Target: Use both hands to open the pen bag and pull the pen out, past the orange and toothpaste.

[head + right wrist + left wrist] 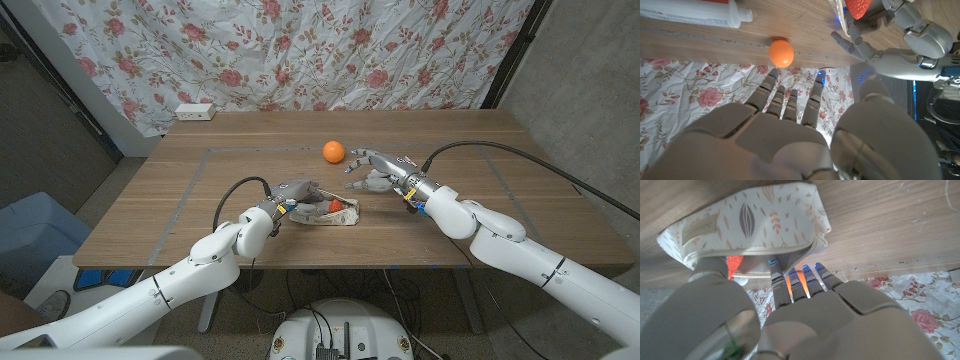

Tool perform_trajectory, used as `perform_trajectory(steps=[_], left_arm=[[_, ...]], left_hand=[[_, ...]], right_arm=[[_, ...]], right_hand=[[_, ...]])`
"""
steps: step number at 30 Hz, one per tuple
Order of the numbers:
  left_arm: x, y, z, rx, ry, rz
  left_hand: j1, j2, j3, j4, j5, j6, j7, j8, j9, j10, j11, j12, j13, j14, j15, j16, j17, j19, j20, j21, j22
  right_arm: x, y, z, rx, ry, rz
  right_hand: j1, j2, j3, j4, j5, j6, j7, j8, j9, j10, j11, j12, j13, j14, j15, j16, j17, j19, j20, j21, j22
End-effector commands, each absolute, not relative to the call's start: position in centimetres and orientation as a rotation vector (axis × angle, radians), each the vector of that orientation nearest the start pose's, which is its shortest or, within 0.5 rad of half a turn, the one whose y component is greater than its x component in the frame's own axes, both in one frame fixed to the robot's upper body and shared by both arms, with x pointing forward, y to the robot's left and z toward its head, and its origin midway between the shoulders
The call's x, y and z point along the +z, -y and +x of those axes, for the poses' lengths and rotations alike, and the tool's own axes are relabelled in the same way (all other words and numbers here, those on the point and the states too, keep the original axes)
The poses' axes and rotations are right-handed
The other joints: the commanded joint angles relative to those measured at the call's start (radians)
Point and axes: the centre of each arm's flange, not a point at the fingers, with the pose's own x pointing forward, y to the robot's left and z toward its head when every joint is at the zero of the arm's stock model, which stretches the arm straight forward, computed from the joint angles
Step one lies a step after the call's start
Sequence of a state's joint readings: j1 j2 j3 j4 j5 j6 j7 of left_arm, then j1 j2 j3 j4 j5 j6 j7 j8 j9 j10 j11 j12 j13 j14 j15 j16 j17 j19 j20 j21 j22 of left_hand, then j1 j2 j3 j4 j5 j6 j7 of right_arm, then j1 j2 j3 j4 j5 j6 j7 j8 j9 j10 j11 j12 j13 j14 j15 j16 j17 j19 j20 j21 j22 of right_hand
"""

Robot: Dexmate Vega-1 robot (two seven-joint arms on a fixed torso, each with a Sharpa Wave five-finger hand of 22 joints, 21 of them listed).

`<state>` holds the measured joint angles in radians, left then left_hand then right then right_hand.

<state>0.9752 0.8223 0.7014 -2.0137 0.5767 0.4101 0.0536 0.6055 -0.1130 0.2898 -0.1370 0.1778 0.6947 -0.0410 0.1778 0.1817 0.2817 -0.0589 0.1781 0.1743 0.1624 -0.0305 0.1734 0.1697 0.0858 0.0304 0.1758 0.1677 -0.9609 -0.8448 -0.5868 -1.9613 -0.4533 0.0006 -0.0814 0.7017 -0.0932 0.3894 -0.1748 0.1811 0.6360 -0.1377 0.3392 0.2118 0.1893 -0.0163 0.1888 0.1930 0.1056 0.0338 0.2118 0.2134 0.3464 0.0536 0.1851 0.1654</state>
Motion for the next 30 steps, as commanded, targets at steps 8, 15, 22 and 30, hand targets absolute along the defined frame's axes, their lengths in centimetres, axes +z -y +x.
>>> perform_trajectory(steps=[8, 15, 22, 30], left_arm=[[-8.0, -16.8, 55.2, -0.095, 0.561, 1.380], [-8.0, -16.9, 55.2, -0.096, 0.565, 1.379], [-8.0, -16.9, 55.3, -0.101, 0.564, 1.377], [-8.0, -16.9, 55.1, -0.097, 0.568, 1.384]], left_hand=[[-0.001, 0.010, 0.004, -0.003, 0.005, 0.001, -0.002, 0.007, 0.000, 0.000, 0.003, 0.005, 0.005, -0.002, -0.003, 0.000, 0.001, -0.004, 0.000, 0.002, 0.003], [-0.002, 0.012, 0.004, -0.003, 0.005, 0.002, -0.003, 0.008, 0.000, -0.001, 0.003, 0.006, 0.005, -0.003, -0.003, 0.001, 0.001, -0.005, 0.000, 0.003, 0.003], [-0.003, 0.013, 0.004, -0.003, 0.005, 0.001, -0.003, 0.007, 0.000, -0.003, 0.004, 0.007, 0.005, -0.004, -0.003, 0.002, 0.001, -0.005, 0.000, 0.004, 0.003], [-0.004, 0.015, 0.005, -0.004, 0.005, -0.002, -0.003, 0.007, 0.000, -0.004, 0.004, 0.007, 0.005, -0.005, -0.002, 0.003, 0.001, -0.006, 0.000, 0.005, 0.003]], right_arm=[[-3.2, 13.5, 53.0, 0.271, 0.846, -1.442], [-3.6, 12.8, 53.3, 0.285, 0.853, -1.485], [-3.8, 12.3, 53.6, 0.287, 0.850, -1.519], [-4.2, 11.8, 54.1, 0.294, 0.854, -1.554]], right_hand=[[0.009, -0.006, 0.000, 0.007, -0.003, 0.020, -0.012, 0.011, 0.004, -0.006, -0.006, 0.003, 0.004, 0.011, -0.003, 0.008, 0.006, 0.012, 0.000, 0.003, 0.002], [0.017, -0.003, 0.002, 0.007, -0.002, 0.033, -0.021, 0.020, 0.006, -0.006, -0.009, 0.003, 0.004, 0.016, -0.009, 0.011, 0.007, 0.018, -0.002, 0.005, 0.002], [0.021, -0.002, 0.003, 0.007, -0.002, 0.033, -0.025, 0.022, 0.008, -0.006, -0.010, 0.003, 0.004, 0.019, -0.011, 0.013, 0.008, 0.022, -0.006, 0.006, 0.002], [0.030, -0.001, 0.003, 0.008, -0.001, 0.062, -0.045, 0.038, 0.012, -0.005, -0.015, 0.004, 0.004, 0.021, -0.016, 0.015, 0.010, 0.026, -0.008, 0.006, 0.002]])
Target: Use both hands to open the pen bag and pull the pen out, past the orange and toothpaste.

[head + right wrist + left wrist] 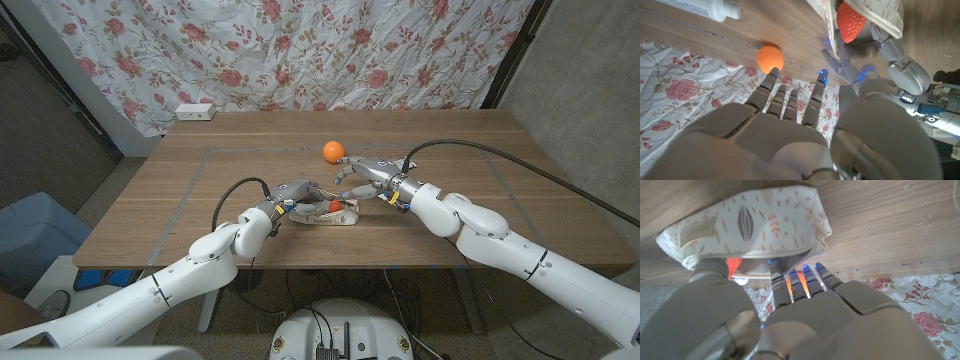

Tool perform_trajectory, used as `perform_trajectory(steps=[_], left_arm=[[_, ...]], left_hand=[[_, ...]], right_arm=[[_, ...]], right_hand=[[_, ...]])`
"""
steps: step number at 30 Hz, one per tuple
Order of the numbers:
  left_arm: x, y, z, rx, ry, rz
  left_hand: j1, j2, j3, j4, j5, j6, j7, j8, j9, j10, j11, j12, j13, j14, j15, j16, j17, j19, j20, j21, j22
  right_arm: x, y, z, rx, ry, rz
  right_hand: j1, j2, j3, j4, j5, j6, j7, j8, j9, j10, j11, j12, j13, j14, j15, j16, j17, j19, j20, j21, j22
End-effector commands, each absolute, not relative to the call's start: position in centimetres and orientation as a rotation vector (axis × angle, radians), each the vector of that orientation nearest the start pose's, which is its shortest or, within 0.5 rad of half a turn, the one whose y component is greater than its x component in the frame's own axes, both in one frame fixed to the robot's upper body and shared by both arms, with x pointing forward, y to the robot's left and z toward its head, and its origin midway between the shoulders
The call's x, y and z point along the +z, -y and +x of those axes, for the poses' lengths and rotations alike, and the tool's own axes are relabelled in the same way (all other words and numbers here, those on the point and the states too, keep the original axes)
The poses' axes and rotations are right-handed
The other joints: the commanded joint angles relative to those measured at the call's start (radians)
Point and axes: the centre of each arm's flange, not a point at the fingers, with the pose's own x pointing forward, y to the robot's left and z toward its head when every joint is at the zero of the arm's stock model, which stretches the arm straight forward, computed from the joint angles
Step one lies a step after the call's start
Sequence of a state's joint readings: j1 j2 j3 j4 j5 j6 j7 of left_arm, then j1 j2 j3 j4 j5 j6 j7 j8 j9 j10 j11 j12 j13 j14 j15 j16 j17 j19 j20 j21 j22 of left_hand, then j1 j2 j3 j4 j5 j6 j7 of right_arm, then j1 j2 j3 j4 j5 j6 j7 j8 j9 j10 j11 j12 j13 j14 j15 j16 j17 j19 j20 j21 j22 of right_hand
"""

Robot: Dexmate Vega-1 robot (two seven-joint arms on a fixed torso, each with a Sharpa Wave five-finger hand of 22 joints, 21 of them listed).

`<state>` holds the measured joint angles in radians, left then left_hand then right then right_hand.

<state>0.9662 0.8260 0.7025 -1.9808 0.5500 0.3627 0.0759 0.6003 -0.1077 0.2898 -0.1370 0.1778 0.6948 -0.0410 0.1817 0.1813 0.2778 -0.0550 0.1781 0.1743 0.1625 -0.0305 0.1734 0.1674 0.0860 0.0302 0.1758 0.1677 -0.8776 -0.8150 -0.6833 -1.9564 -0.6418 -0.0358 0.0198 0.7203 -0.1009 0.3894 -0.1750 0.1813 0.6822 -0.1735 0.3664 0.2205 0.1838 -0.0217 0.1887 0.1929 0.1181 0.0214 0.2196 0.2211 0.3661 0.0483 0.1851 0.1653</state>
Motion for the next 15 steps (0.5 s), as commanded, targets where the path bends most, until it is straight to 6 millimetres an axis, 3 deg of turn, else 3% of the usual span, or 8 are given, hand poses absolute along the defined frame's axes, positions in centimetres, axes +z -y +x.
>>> perform_trajectory(steps=[1, 15], left_arm=[[-8.04, -16.92, 55.12, -0.096, 0.566, 1.386], [-8.02, -16.89, 54.99, -0.087, 0.569, 1.402]], left_hand=[[0.001, 0.010, 0.005, -0.004, 0.005, -0.002, -0.003, 0.003, 0.001, 0.000, 0.000, 0.008, 0.005, -0.004, -0.001, 0.003, 0.004, -0.005, 0.000, 0.006, 0.003], [-0.002, 0.012, 0.005, -0.005, 0.004, -0.001, -0.005, 0.004, 0.001, 0.001, -0.001, 0.010, 0.005, -0.001, -0.002, 0.006, 0.004, -0.005, 0.001, 0.007, 0.003]], right_arm=[[-4.24, 11.82, 54.19, 0.296, 0.852, -1.554], [-5.14, 11.72, 54.80, 0.310, 0.841, -1.567]], right_hand=[[0.011, 0.007, 0.003, 0.008, -0.001, 0.017, -0.010, 0.012, 0.003, 0.000, -0.010, 0.004, 0.004, 0.009, -0.004, 0.008, 0.002, 0.007, -0.002, 0.006, 0.002], [0.018, 0.007, 0.003, 0.009, 0.000, 0.031, -0.011, 0.022, 0.007, 0.000, -0.016, 0.005, 0.004, 0.013, -0.010, 0.011, 0.004, 0.011, -0.004, 0.006, 0.002]])
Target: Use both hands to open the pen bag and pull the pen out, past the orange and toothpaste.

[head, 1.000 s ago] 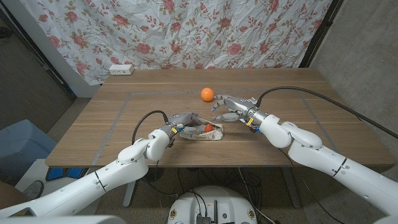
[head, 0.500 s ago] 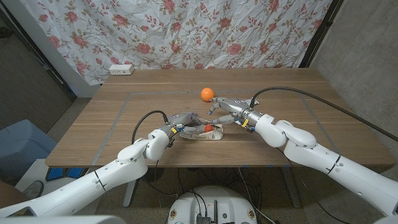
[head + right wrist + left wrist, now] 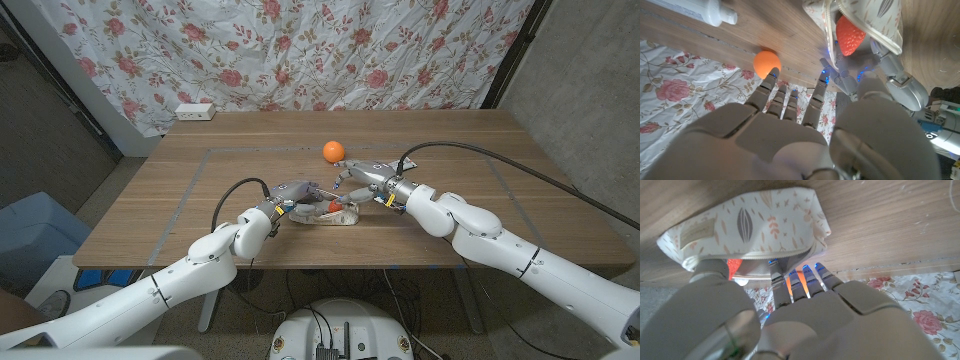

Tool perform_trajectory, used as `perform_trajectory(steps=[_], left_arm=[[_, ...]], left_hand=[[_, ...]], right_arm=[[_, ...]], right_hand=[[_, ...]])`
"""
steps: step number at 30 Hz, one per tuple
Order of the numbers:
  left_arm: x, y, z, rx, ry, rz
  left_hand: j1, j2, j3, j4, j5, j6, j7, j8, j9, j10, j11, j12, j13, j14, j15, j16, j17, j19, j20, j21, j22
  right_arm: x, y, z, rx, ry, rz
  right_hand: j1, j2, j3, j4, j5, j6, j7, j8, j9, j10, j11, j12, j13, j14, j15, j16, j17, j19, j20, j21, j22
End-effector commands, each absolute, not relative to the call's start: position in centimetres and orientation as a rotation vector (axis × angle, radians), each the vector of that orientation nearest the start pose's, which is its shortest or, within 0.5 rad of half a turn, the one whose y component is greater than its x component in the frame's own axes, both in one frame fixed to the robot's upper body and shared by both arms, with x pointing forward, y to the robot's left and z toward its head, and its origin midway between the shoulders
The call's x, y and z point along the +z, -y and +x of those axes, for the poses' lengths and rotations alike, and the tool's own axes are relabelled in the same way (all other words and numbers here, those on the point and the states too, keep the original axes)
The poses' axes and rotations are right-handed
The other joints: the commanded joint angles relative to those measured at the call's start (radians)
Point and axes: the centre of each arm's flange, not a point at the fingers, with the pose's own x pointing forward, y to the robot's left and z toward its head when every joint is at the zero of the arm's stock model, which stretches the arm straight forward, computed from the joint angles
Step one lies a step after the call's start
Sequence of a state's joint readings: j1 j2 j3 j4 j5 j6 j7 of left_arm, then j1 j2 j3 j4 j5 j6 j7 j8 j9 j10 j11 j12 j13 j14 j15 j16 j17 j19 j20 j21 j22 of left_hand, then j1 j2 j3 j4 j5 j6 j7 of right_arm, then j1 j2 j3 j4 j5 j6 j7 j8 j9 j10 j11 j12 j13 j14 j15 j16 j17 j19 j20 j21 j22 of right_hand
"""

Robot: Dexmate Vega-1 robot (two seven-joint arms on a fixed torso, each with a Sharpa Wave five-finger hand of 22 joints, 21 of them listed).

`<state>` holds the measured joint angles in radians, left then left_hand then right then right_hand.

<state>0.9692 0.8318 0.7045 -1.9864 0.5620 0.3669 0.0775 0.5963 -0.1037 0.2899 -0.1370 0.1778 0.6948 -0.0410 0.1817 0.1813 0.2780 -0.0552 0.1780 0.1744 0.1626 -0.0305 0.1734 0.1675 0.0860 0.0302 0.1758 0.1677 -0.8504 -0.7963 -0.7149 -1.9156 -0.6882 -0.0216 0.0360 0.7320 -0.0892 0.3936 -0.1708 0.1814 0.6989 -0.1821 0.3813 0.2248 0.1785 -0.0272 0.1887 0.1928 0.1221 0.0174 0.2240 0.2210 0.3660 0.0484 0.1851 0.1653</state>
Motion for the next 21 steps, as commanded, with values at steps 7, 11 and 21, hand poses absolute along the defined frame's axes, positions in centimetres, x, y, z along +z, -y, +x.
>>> perform_trajectory(steps=[7, 11, 21], left_arm=[[-7.98, -16.81, 55.12, -0.090, 0.568, 1.401], [-7.95, -16.77, 55.17, -0.092, 0.569, 1.403], [-7.96, -16.78, 55.20, -0.092, 0.566, 1.407]], left_hand=[[0.001, 0.009, 0.005, -0.005, 0.004, -0.001, -0.005, 0.004, 0.000, 0.001, 0.001, 0.010, 0.005, -0.002, 0.000, 0.006, 0.003, -0.005, 0.000, 0.008, 0.003], [0.001, 0.010, 0.005, -0.005, 0.004, -0.001, -0.005, 0.004, 0.000, 0.001, 0.002, 0.011, 0.005, -0.002, -0.001, 0.006, 0.003, -0.004, -0.001, 0.009, 0.003], [0.000, 0.012, 0.005, -0.006, 0.004, -0.001, -0.006, 0.005, 0.000, 0.001, 0.001, 0.011, 0.005, -0.001, -0.001, 0.006, 0.003, -0.004, -0.002, 0.009, 0.003]], right_arm=[[-5.52, 11.65, 54.79, 0.314, 0.851, -1.557], [-5.69, 11.60, 54.90, 0.314, 0.852, -1.558], [-5.99, 11.49, 55.16, 0.318, 0.854, -1.551]], right_hand=[[0.008, -0.007, -0.004, 0.007, 0.001, 0.038, -0.001, 0.022, 0.006, 0.016, -0.013, 0.009, 0.005, 0.019, -0.013, 0.011, 0.006, 0.019, -0.008, 0.008, 0.002], [0.008, -0.007, -0.005, 0.007, 0.001, 0.035, 0.000, 0.021, 0.007, 0.018, -0.014, 0.009, 0.005, 0.020, -0.015, 0.012, 0.007, 0.021, -0.009, 0.008, 0.002], [0.015, -0.004, -0.004, 0.007, 0.003, 0.046, -0.002, 0.030, 0.010, 0.026, -0.015, 0.012, 0.005, 0.028, -0.019, 0.016, 0.008, 0.028, -0.013, 0.009, 0.002]])
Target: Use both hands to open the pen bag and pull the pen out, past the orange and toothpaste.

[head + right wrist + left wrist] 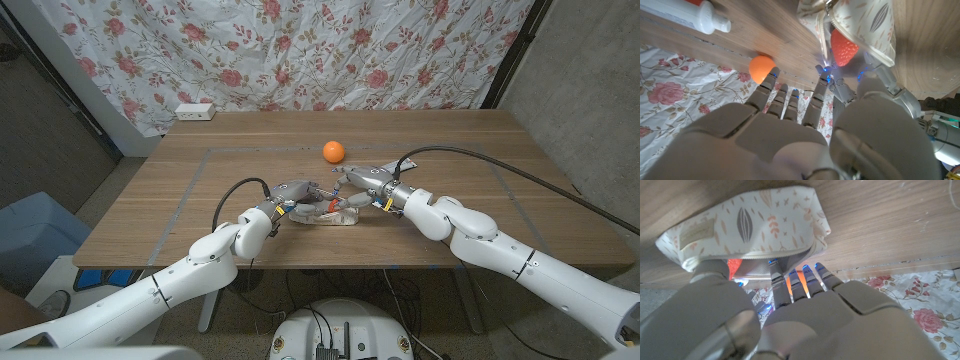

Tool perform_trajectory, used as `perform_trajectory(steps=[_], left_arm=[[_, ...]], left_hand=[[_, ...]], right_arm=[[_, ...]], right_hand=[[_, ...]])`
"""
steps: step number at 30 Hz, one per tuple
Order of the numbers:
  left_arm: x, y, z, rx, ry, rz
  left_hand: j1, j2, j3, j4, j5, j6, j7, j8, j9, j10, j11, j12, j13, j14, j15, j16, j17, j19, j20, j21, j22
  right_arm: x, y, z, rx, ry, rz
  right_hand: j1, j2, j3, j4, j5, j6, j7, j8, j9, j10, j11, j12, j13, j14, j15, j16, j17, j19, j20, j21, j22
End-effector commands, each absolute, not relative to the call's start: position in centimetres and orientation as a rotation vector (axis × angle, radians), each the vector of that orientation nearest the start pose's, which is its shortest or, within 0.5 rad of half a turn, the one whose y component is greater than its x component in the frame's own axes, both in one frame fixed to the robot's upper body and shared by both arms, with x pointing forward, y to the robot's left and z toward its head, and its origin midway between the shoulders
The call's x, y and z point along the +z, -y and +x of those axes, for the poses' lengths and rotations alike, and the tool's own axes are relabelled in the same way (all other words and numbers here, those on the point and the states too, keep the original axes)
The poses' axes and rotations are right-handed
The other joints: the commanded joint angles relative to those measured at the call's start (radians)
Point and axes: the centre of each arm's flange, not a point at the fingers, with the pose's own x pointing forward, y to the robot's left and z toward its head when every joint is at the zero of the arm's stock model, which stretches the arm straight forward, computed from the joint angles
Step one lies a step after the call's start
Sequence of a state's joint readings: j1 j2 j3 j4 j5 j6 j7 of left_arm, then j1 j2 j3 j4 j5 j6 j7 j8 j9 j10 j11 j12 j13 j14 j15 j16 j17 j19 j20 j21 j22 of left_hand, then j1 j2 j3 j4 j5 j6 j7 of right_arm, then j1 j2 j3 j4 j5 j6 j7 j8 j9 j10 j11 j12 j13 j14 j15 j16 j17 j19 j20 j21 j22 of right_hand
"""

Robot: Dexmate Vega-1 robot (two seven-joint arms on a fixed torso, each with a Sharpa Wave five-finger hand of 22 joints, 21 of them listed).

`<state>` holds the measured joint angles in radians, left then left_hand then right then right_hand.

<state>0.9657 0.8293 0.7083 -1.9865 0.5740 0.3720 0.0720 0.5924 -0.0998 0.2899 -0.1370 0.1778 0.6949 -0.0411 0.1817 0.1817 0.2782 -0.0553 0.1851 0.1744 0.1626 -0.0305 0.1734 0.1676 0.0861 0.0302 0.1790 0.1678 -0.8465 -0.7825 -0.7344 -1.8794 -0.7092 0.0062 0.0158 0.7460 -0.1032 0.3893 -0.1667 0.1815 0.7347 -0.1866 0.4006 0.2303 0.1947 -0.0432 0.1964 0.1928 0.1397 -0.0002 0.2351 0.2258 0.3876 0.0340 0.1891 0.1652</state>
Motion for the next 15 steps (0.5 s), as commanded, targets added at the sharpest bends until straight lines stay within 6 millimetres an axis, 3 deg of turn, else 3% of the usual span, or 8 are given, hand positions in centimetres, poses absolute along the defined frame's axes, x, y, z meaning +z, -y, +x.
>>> perform_trajectory(steps=[1, 15], left_arm=[[-7.96, -16.77, 55.21, -0.093, 0.567, 1.408], [-8.10, -16.82, 55.29, -0.096, 0.564, 1.408]], left_hand=[[0.004, 0.008, 0.006, -0.006, 0.004, -0.001, -0.006, 0.005, 0.000, 0.001, 0.001, 0.004, 0.005, -0.001, -0.001, 0.006, 0.003, -0.003, -0.002, 0.006, 0.003], [0.003, 0.011, 0.006, -0.008, 0.004, -0.002, -0.007, 0.005, 0.000, 0.000, 0.000, 0.005, 0.005, -0.002, -0.002, 0.007, 0.003, -0.002, -0.001, 0.007, 0.003]], right_arm=[[-5.99, 11.48, 55.18, 0.320, 0.852, -1.551], [-6.43, 11.14, 55.85, 0.334, 0.829, -1.554]], right_hand=[[0.001, 0.010, 0.000, 0.002, 0.003, 0.011, 0.002, 0.011, 0.004, 0.010, 0.001, 0.004, 0.005, 0.011, -0.002, 0.005, 0.003, 0.007, 0.001, 0.005, 0.002], [0.010, 0.014, 0.001, 0.003, 0.005, 0.034, 0.003, 0.026, 0.008, 0.013, -0.003, 0.004, 0.005, 0.013, -0.005, 0.007, 0.006, 0.009, 0.000, 0.004, 0.002]])
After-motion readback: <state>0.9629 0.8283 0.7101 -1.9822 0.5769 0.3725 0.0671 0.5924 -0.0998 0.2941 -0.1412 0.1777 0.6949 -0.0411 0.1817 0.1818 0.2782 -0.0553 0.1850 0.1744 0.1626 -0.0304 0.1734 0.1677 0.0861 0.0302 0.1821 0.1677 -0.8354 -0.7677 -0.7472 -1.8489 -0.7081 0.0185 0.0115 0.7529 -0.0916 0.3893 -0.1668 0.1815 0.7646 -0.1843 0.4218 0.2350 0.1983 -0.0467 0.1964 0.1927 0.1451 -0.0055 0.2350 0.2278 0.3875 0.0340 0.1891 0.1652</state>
